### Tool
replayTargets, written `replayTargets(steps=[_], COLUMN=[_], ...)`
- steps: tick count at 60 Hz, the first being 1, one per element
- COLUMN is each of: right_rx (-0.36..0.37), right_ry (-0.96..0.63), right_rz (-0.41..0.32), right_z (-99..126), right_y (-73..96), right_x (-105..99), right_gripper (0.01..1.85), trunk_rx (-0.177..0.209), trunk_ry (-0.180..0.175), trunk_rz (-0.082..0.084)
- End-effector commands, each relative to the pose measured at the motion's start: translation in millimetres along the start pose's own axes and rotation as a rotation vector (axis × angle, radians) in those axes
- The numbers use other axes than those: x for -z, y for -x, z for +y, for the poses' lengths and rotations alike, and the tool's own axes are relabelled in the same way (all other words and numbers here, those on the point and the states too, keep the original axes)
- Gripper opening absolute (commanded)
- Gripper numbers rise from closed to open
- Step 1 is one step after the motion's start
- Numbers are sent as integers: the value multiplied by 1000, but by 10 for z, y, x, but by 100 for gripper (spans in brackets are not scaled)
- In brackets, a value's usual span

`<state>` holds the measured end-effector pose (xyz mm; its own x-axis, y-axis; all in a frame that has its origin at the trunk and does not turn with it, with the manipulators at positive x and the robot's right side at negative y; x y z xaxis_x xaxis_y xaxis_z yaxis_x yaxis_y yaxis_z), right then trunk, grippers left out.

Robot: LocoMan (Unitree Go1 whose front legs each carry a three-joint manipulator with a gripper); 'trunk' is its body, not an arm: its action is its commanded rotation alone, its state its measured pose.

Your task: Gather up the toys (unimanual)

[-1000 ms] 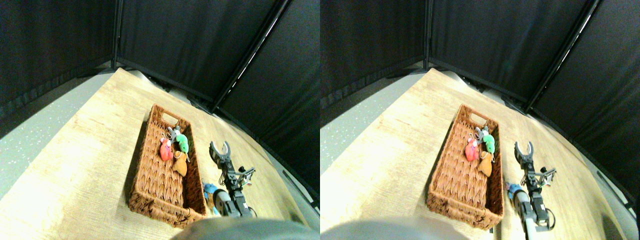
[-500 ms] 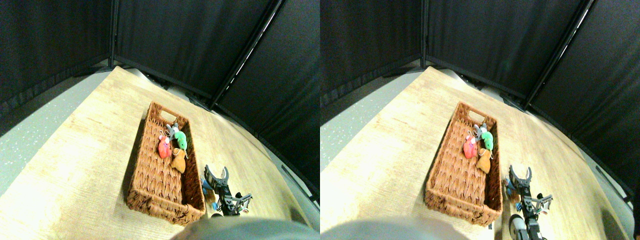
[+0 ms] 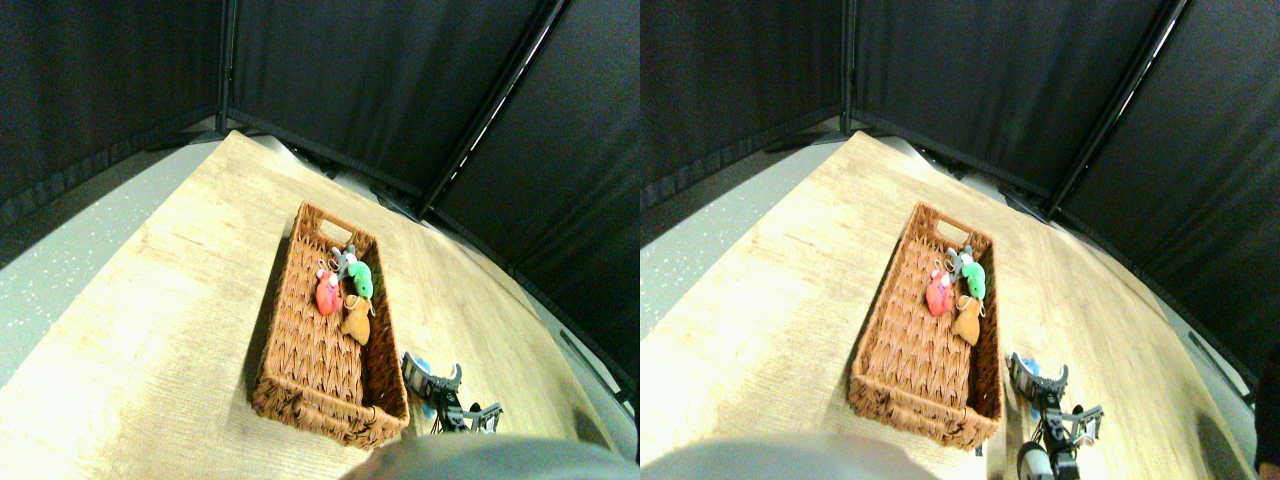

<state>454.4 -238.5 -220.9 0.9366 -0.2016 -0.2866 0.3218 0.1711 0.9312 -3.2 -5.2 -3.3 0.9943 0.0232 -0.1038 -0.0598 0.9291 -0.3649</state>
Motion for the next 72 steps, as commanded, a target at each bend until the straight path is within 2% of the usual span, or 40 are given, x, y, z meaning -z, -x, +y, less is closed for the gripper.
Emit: replayTargets(steps=[1,9,16,24,27,29,30,33,36,38,52,58,66,68,71,72], right_rx=[13,73,92,98,89,86,86,70,60,58,16,13,-31,-49,-93,-93], right_ry=[-51,-27,-56,-51,-50,-46,-46,-54,-21,-3,-5,26,52,49,96,96], right_rz=[-13,-22,-17,-38,-45,-65,-65,-94,-173,-178,-131,-142,-123,-96,-16,-16], right_z=[-58,-255,-361,-381,-382,-372,-372,-348,-322,-312,-168,-89,92,174,310,310], right_y=[-67,-148,-204,-232,-251,-260,-260,-271,-268,-267,-305,-300,-307,-305,-320,-320], right_x=[-40,-98,-103,-118,-120,-112,-112,-100,-84,-83,-78,-89,-59,-37,6,6], right_gripper=[93,97,88,77,61,43,43,6,6,6,6,6,6,6,6,6], trunk_rx=[-17,-19,-19,-18,-18,-18,-20,-20,-20,-18,-18,-19,-12,-12,-11,-11], trunk_ry=[25,25,22,20,20,20,21,21,21,22,19,19,18,18,19,19], trunk_rz=[21,25,27,29,32,32,31,31,31,29,26,21,17,17,15,13])
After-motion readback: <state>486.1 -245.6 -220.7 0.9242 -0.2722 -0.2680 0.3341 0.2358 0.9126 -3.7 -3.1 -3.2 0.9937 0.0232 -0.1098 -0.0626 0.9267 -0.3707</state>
